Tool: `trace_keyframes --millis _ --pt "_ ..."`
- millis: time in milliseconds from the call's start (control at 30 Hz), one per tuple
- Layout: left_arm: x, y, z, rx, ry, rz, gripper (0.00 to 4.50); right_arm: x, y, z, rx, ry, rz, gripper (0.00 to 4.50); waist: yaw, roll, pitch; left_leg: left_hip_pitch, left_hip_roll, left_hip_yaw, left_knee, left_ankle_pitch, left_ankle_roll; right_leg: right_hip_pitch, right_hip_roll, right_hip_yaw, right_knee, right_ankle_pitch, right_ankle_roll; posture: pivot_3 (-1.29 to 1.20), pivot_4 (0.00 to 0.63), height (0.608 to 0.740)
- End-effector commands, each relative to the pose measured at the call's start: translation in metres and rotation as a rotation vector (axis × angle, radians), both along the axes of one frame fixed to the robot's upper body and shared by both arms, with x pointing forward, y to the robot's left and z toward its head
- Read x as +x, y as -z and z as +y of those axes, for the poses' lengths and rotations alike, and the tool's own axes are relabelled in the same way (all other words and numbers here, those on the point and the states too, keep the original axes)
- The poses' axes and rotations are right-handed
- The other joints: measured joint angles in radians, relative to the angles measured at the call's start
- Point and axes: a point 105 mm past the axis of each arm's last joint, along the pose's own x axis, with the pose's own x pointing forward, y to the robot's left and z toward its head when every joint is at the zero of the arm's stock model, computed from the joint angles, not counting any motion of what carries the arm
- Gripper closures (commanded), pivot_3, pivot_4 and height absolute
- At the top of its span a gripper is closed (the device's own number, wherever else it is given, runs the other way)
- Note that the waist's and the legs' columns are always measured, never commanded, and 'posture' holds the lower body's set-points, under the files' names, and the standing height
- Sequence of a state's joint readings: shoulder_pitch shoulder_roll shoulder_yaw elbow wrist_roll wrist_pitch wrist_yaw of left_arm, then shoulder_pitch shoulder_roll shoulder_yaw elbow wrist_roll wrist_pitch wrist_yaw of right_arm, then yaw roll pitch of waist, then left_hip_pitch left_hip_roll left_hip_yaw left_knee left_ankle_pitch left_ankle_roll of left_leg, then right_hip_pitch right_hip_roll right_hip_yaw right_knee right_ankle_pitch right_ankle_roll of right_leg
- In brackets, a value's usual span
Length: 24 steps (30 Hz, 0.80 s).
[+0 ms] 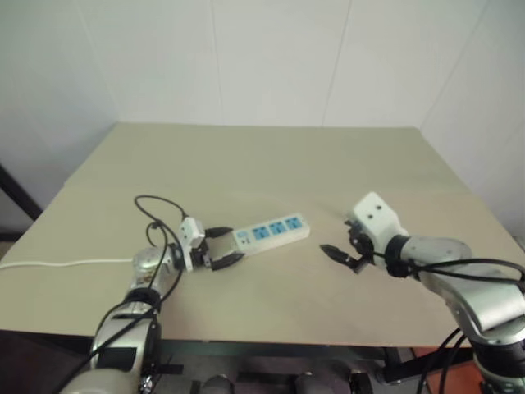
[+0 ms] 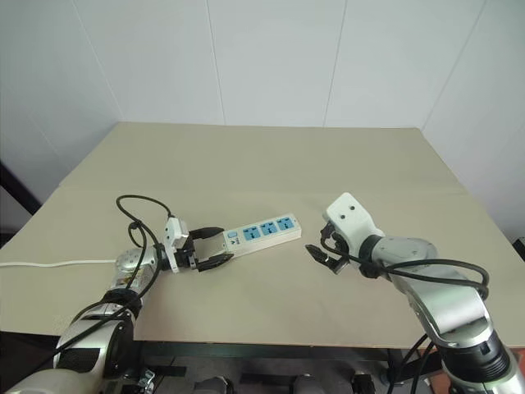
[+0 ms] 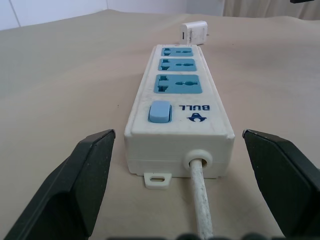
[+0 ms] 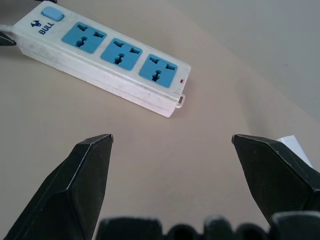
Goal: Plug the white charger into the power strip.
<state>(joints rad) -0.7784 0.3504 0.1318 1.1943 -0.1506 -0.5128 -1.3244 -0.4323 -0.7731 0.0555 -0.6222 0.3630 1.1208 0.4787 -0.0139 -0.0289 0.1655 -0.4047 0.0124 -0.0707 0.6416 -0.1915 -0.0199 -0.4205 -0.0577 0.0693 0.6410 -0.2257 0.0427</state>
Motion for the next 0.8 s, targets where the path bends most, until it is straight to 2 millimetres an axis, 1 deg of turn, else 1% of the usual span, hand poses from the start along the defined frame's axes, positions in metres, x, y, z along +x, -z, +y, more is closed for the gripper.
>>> trace_keyframes --millis 33,233,400,500,767,800 --pt "0.001 0.005 -0.010 0.027 0.019 0.019 0.03 0.000 -0.021 0.000 -0.015 -0.014 -0.088 0.00 0.001 0.000 0.000 0.000 0.000 0.000 0.000 0.000 0.000 0.000 0.000 0.000 0.000 0.000 0.000 0.00 0.150 0.740" --pt "0.003 0.001 -0.020 0.047 0.067 0.022 0.03 -0.002 -0.021 -0.002 -0.027 -0.010 -0.085 0.00 0.003 0.000 0.000 -0.001 0.000 0.000 0.000 0.000 0.000 0.000 0.000 0.000 0.000 0.000 0.000 0.00 0.150 0.740" --pt "0.001 -0.002 -0.024 0.051 0.127 0.042 0.03 -0.004 -0.021 -0.003 -0.027 0.002 -0.088 0.00 0.000 0.000 0.000 -0.001 0.000 0.000 0.000 0.000 0.000 -0.001 0.000 0.000 -0.001 0.000 0.000 0.00 0.150 0.740" --pt "0.003 -0.005 -0.024 0.043 0.112 0.032 0.03 -0.005 -0.021 -0.004 -0.025 0.013 -0.088 0.00 -0.001 0.000 0.000 -0.002 0.000 0.000 0.000 0.000 0.000 -0.001 0.000 0.000 -0.001 0.000 0.000 0.00 0.150 0.740" --pt "0.006 0.001 -0.021 0.074 0.069 0.048 0.03 -0.007 -0.020 -0.006 -0.020 0.023 -0.085 0.00 -0.001 0.000 0.000 -0.001 0.000 0.000 0.000 0.000 0.000 -0.001 0.000 0.000 0.000 0.000 0.000 0.00 0.150 0.740" --pt "0.007 0.001 -0.021 0.073 0.062 0.045 0.21 -0.006 -0.020 -0.006 -0.020 0.022 -0.084 0.00 -0.001 0.000 0.000 -0.001 0.000 0.000 0.000 0.000 0.000 -0.001 0.000 0.000 0.000 0.000 0.000 0.00 0.150 0.740"
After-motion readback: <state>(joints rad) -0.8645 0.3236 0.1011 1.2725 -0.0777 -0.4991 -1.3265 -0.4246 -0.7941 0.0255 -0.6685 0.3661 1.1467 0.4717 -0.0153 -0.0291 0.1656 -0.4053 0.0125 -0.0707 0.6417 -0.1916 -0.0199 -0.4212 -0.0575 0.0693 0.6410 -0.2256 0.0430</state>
